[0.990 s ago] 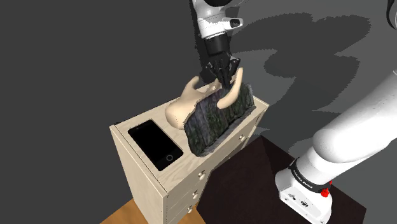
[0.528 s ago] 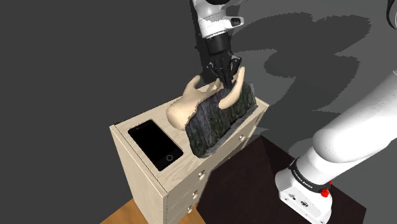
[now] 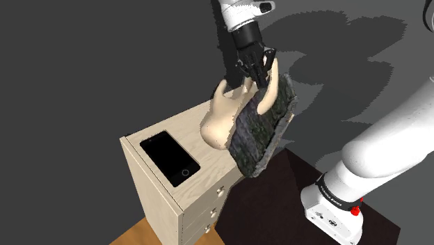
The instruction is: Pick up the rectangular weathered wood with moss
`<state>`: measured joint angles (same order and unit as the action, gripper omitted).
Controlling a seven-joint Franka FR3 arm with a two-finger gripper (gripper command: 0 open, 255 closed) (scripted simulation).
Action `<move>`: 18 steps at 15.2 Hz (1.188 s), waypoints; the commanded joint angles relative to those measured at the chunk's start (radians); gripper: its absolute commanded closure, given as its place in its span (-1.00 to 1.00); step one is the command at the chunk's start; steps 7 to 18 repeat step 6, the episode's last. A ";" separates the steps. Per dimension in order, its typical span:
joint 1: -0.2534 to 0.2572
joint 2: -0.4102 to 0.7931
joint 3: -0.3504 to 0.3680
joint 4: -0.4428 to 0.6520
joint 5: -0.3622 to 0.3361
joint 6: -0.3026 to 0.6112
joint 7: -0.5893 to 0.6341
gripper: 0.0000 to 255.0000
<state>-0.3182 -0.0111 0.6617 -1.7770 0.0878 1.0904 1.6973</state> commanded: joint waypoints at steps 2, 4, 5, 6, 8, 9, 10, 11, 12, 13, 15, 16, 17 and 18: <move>0.002 0.005 0.002 0.063 -0.001 0.059 0.007 1.00; 0.002 0.008 0.003 0.093 -0.002 0.031 0.011 1.00; 0.002 0.009 0.003 0.095 -0.002 0.029 0.012 1.00; 0.002 0.009 0.003 0.095 -0.002 0.029 0.012 1.00; 0.002 0.009 0.003 0.095 -0.002 0.029 0.012 1.00; 0.002 0.009 0.003 0.095 -0.002 0.029 0.012 1.00; 0.002 0.009 0.003 0.095 -0.002 0.029 0.012 1.00; 0.002 0.009 0.003 0.095 -0.002 0.029 0.012 1.00; 0.002 0.009 0.003 0.095 -0.002 0.029 0.012 1.00; 0.002 0.009 0.003 0.095 -0.002 0.029 0.012 1.00; 0.002 0.009 0.003 0.095 -0.002 0.029 0.012 1.00; 0.002 0.009 0.003 0.095 -0.002 0.029 0.012 1.00; 0.002 0.009 0.003 0.095 -0.002 0.029 0.012 1.00; 0.002 0.009 0.003 0.095 -0.002 0.029 0.012 1.00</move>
